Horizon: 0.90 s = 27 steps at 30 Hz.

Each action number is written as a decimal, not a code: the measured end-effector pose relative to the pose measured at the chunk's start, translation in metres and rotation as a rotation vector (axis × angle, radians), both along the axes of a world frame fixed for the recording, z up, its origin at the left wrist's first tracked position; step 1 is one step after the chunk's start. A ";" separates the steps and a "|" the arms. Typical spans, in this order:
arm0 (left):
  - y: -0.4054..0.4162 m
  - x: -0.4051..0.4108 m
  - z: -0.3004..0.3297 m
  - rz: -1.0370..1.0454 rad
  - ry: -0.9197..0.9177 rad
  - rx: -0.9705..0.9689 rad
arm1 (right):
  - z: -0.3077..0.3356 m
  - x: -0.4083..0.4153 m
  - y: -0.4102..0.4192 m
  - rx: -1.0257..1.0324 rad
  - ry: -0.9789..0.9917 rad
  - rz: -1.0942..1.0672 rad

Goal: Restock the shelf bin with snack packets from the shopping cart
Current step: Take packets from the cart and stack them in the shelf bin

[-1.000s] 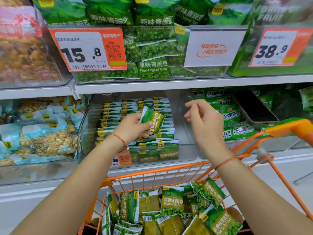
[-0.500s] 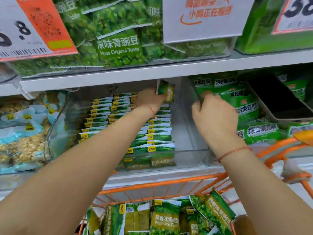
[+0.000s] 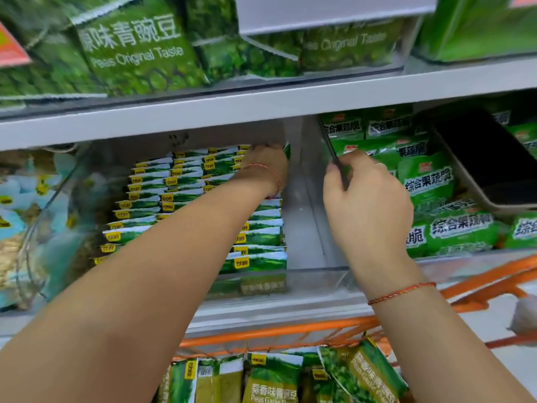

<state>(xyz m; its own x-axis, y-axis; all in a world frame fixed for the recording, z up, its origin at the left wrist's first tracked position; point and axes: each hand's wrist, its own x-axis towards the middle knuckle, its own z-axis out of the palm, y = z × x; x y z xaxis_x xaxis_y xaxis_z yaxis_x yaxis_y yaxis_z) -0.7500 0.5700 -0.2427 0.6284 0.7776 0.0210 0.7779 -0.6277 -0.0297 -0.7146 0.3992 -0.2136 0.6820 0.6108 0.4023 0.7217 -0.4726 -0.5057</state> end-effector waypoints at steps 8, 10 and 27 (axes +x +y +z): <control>0.012 0.001 0.018 -0.006 -0.267 0.022 | 0.000 -0.002 0.000 0.003 0.003 -0.012; 0.018 0.002 0.019 -0.018 -0.284 0.014 | 0.000 -0.002 0.000 0.013 0.018 -0.010; 0.043 0.010 0.004 -0.112 -0.106 0.051 | 0.002 -0.001 0.001 -0.018 0.022 -0.003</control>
